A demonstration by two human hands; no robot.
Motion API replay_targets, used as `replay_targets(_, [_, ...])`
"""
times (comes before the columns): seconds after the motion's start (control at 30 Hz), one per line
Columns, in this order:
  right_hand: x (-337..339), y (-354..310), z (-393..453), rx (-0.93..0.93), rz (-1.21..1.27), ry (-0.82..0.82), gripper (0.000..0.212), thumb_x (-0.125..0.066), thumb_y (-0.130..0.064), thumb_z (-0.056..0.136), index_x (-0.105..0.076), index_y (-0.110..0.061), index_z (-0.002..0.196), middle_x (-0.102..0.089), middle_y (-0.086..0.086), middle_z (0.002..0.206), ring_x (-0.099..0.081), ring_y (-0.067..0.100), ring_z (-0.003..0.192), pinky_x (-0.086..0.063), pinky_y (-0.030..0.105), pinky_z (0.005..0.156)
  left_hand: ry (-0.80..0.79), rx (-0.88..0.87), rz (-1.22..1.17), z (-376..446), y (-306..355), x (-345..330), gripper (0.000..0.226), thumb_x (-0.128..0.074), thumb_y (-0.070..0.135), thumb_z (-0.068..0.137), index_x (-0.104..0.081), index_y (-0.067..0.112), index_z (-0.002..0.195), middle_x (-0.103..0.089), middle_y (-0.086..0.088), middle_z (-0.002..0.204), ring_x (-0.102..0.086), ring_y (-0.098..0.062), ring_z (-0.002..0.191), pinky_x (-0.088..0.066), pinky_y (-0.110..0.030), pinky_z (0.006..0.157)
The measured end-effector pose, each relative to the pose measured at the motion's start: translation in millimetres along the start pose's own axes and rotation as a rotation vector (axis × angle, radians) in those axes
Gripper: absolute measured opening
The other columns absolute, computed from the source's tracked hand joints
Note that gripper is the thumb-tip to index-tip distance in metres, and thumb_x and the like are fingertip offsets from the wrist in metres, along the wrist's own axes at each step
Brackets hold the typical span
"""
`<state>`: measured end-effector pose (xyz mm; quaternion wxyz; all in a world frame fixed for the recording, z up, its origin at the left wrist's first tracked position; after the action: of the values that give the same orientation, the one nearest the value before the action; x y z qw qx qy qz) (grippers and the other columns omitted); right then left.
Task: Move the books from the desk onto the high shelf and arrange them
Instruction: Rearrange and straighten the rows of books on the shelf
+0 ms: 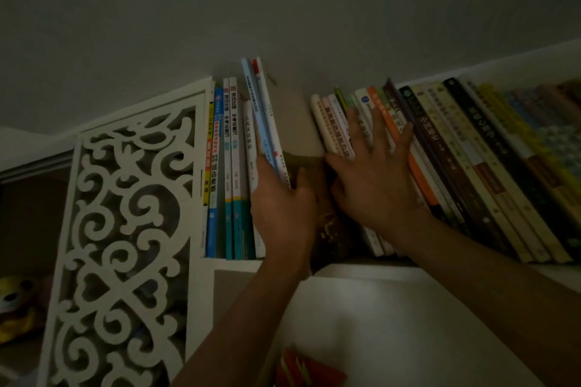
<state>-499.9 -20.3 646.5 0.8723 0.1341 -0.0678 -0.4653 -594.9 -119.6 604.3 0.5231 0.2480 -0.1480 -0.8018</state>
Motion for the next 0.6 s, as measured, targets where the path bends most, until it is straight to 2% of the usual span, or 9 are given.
replay_targets(0.13, [-2, 0, 1, 0.002, -0.046, 0.008, 0.029, -0.066, -0.042, 0.075, -0.068, -0.027, 0.1, -0.025, 0.025, 0.15, -0.018, 0.053, 0.136, 0.003, 0.071, 0.098, -0.004, -0.022, 0.001, 2, 0, -14, 0.048, -0.06, 0.021, 0.088, -0.04, 0.016, 0.13, -0.056, -0.003, 0.118, -0.054, -0.009, 0.1, -0.044, -0.02, 0.08])
replay_targets(0.23, [-3, 1, 1, 0.006, -0.056, 0.002, 0.033, -0.064, -0.046, 0.077, -0.067, -0.028, 0.105, -0.021, 0.025, 0.152, -0.015, 0.052, 0.137, 0.006, 0.07, 0.099, -0.031, -0.023, 0.058, 4, 0, -19, 0.051, -0.059, 0.022, 0.089, -0.037, 0.016, 0.134, -0.05, 0.007, 0.111, -0.047, -0.003, 0.096, -0.036, -0.007, 0.072])
replay_targets(0.37, [-3, 1, 1, 0.01, -0.085, -0.022, 0.039, -0.056, -0.052, 0.082, -0.062, -0.033, 0.115, -0.016, 0.023, 0.154, -0.008, 0.05, 0.138, 0.01, 0.068, 0.1, -0.034, -0.041, 0.245, 3, 3, -17, 0.048, -0.056, 0.033, 0.09, -0.038, 0.019, 0.131, -0.046, 0.0, 0.124, -0.043, -0.005, 0.095, -0.036, -0.019, 0.075])
replay_targets(0.47, [-2, 2, 2, 0.023, -0.07, -0.007, 0.035, -0.058, -0.051, 0.081, -0.065, -0.029, 0.107, -0.019, 0.025, 0.152, -0.01, 0.053, 0.137, 0.009, 0.069, 0.1, 0.001, -0.043, 0.286, 5, 3, -15, 0.046, -0.057, 0.034, 0.089, -0.039, 0.018, 0.128, -0.048, -0.001, 0.122, -0.052, -0.013, 0.103, -0.036, -0.023, 0.074])
replay_targets(0.6, [-2, 3, 2, 0.043, -0.045, 0.021, 0.034, -0.058, -0.048, 0.08, -0.067, -0.027, 0.105, -0.02, 0.026, 0.152, -0.009, 0.055, 0.136, 0.011, 0.069, 0.099, 0.016, -0.039, 0.298, 8, -2, -22, 0.045, -0.057, 0.033, 0.087, -0.04, 0.016, 0.126, -0.052, -0.002, 0.12, -0.055, -0.017, 0.104, -0.039, -0.026, 0.074])
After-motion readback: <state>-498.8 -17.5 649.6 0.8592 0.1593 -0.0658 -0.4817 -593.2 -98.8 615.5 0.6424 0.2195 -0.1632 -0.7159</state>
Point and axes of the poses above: each hand's wrist, its own z-axis towards the middle knuckle, its own x-axis out of the back of the hand, y = z × x, the point moved 9 cm from there along z, towards the middle knuckle
